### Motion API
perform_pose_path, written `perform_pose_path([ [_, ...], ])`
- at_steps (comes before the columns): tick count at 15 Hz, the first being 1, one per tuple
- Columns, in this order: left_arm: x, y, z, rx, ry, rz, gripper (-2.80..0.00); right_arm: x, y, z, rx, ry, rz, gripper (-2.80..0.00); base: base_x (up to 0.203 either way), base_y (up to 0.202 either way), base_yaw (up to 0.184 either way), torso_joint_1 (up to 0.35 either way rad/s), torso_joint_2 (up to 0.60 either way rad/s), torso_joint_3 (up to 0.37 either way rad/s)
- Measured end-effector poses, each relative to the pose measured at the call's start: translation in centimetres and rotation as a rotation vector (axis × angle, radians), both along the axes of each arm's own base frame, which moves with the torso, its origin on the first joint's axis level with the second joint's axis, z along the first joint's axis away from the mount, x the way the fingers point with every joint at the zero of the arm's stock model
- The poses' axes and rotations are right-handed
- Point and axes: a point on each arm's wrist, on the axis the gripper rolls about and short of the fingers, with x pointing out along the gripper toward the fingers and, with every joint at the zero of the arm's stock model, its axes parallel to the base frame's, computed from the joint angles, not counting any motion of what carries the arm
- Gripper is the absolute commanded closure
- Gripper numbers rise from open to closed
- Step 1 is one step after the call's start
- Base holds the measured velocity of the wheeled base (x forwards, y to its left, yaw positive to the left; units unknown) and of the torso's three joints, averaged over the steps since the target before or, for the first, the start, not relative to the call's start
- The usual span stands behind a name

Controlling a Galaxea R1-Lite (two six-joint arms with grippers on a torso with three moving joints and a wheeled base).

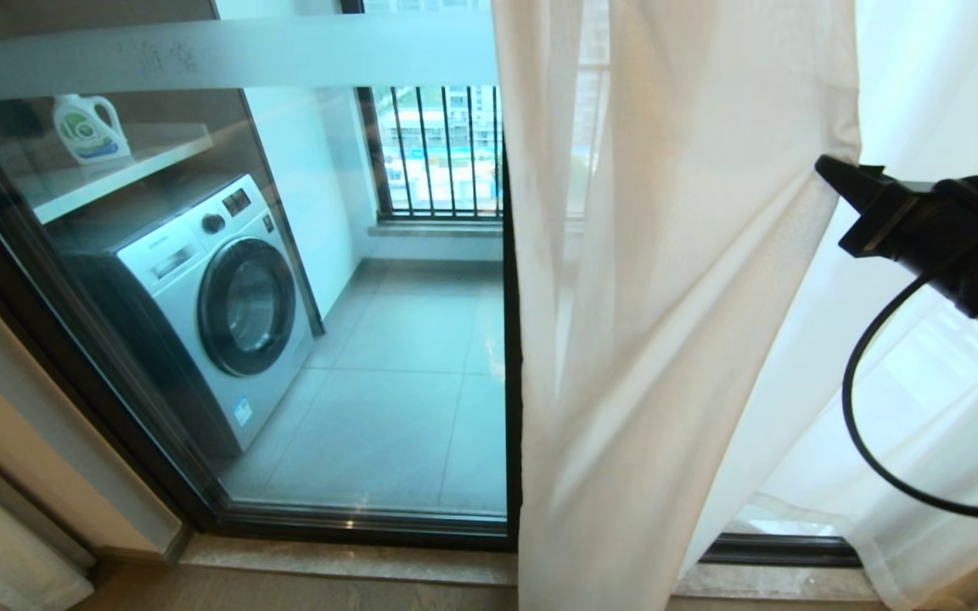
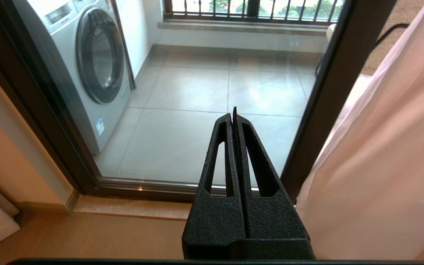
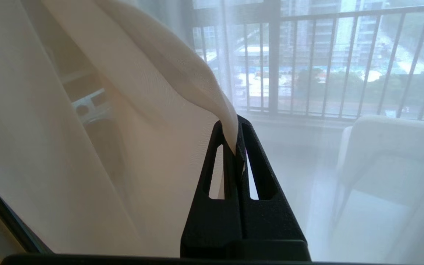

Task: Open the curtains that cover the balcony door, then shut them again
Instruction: Pull the inner curtains open on both sides

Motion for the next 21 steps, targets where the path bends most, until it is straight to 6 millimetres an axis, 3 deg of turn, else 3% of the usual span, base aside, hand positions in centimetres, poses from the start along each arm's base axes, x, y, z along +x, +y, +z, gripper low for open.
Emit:
perform_pose_path([
  [21, 0.0, 0.0, 0.0, -0.001, 0.0, 0.0, 0.0, 0.06, 0.01, -0.17, 0.015, -0.01, 0.002, 0.0, 0.0, -0.188, 0.001, 0.002, 0.0, 0.003],
])
